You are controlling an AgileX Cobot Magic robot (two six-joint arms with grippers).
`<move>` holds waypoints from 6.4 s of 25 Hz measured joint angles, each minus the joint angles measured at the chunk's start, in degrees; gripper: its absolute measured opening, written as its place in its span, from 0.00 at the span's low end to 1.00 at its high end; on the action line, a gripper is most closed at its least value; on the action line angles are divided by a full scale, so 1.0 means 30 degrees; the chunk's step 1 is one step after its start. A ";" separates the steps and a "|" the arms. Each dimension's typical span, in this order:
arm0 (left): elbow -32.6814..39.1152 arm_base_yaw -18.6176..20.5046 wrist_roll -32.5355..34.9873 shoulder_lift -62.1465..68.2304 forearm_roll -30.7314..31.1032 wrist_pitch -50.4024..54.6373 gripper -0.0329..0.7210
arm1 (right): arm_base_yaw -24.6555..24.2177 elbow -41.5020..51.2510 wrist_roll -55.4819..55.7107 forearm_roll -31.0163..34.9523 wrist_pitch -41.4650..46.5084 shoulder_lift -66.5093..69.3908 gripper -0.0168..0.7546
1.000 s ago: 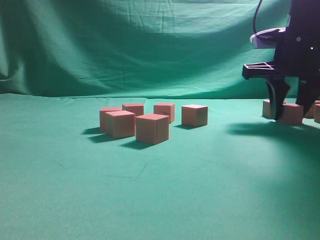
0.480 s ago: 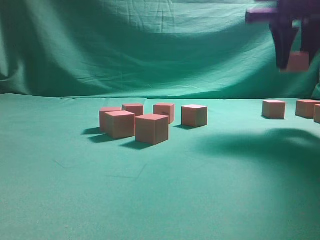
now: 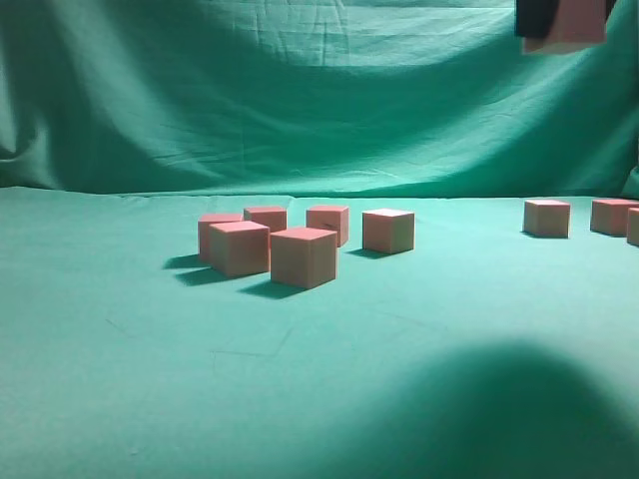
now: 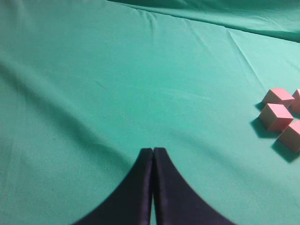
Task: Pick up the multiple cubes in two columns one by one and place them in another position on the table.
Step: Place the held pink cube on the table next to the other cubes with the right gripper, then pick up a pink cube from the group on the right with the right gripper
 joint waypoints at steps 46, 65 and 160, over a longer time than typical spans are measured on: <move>0.0000 0.0000 0.0000 0.0000 0.0000 0.0000 0.04 | 0.5505 0.3547 0.6510 -0.1823 -0.9322 0.5263 0.36; 0.0000 0.0000 0.0000 0.0000 0.0000 0.0000 0.04 | 0.5505 0.3443 0.6515 -0.1853 -0.9007 0.5444 0.74; 0.0000 0.0000 0.0000 0.0000 0.0032 0.0000 0.04 | -0.4002 0.2885 -0.2945 0.2847 -0.1430 -0.4000 0.36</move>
